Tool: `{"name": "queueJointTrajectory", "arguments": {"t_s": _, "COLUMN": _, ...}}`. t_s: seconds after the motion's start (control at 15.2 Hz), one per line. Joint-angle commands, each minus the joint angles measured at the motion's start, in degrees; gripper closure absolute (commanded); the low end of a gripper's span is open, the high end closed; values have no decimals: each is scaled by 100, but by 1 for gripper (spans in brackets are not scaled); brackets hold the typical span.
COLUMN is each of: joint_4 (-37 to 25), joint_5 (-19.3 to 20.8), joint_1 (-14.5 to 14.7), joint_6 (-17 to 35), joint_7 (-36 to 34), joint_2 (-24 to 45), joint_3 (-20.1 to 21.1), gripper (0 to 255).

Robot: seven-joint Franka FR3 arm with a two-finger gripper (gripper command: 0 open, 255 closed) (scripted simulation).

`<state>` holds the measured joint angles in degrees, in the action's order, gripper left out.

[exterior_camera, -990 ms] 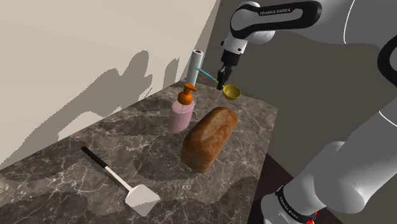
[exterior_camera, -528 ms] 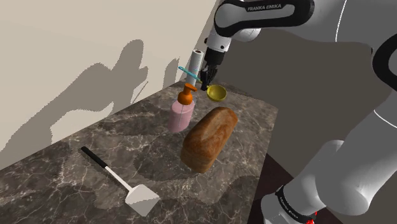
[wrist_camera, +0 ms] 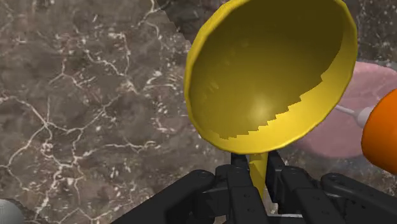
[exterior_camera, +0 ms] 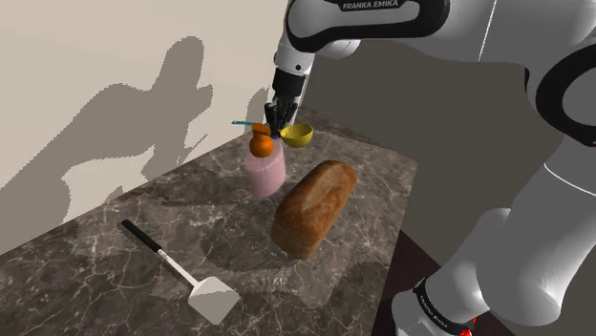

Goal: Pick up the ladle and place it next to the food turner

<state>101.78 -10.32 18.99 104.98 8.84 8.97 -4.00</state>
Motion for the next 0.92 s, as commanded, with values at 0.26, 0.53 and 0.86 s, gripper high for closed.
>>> {"name": "queueJointTrajectory", "arguments": {"t_s": 0.26, "joint_4": -939, "joint_5": -30, "joint_1": 374, "joint_6": -127, "joint_7": -672, "joint_2": 714, "joint_3": 272, "gripper": 255}}
{"name": "queueJointTrajectory", "arguments": {"t_s": 0.53, "joint_4": -1743, "joint_5": -10, "joint_1": 633, "joint_6": -296, "joint_7": -1113, "joint_2": 1273, "joint_3": 416, "gripper": 255}}
{"name": "queueJointTrajectory", "arguments": {"t_s": 0.86, "joint_4": -3090, "joint_5": 49, "joint_1": 965, "joint_6": -668, "joint_7": -1652, "joint_2": 2158, "joint_3": 557, "gripper": 255}}
